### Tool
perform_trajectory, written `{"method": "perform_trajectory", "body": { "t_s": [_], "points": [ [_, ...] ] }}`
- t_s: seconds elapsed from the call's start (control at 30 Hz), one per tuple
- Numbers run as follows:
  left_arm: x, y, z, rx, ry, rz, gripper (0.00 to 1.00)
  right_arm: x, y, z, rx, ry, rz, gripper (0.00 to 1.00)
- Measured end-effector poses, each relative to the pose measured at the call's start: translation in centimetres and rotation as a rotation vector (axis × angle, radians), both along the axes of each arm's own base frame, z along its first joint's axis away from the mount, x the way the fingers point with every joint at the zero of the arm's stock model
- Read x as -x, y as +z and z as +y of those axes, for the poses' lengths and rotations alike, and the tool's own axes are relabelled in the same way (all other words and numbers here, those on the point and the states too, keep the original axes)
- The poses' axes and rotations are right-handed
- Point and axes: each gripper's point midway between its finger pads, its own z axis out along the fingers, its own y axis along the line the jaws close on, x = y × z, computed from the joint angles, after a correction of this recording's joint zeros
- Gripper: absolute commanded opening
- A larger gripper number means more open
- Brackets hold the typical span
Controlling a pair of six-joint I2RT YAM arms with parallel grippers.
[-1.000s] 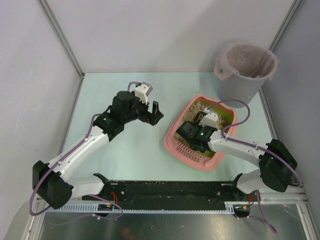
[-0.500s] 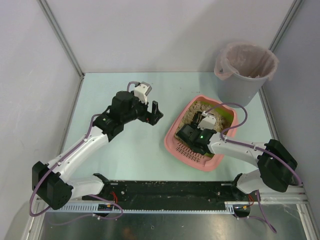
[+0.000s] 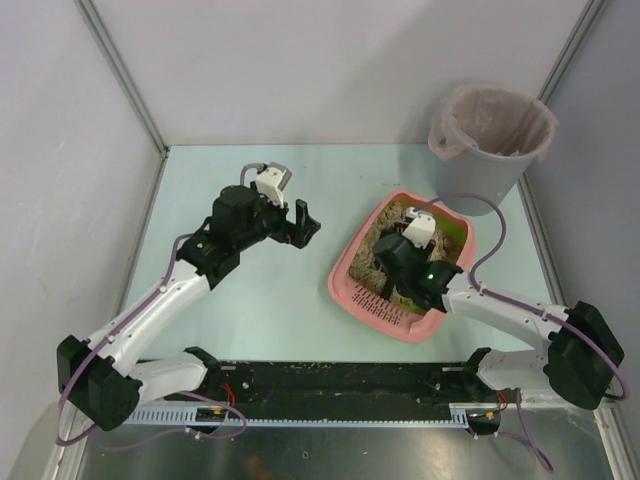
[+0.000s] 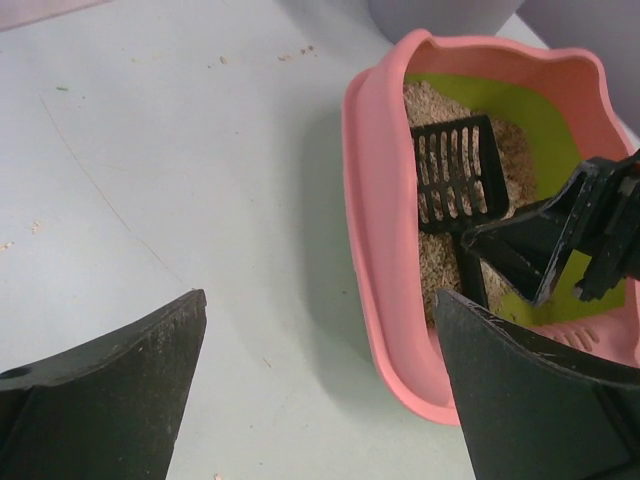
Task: Clean the litter box
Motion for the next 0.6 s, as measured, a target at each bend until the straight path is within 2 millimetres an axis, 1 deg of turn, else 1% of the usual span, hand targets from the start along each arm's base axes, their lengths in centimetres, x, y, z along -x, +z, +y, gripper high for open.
{"method": "perform_trajectory", "body": {
  "t_s": [0.2,0.3,0.37,0.43,0.6],
  "points": [
    [-0.6,0.4,1.0,0.026,0.041,-0.008,1.0,-2.6,1.1,-2.8,0.002,0.034,-0.038,0.78],
    [-1.1,0.5,1.7,0.043,0.072,-0.005,1.0,-3.4,2.3,-4.5,0.002,0.044,-0.076,0.77],
    [-1.6,0.5,2.6,0.056,0.107,-0.001,1.0,-4.0,3.6,-6.0,-0.007,0.036,-0.113,0.77],
    [-2.1,0.7,3.7,0.067,0.148,-0.004,1.0,-4.5,5.3,-8.1,-0.021,0.011,-0.164,0.78],
    [-3.4,2.0,7.1,0.11,0.27,-0.038,1.0,-4.4,9.3,-12.7,-0.036,-0.057,-0.288,0.78]
  ]
}}
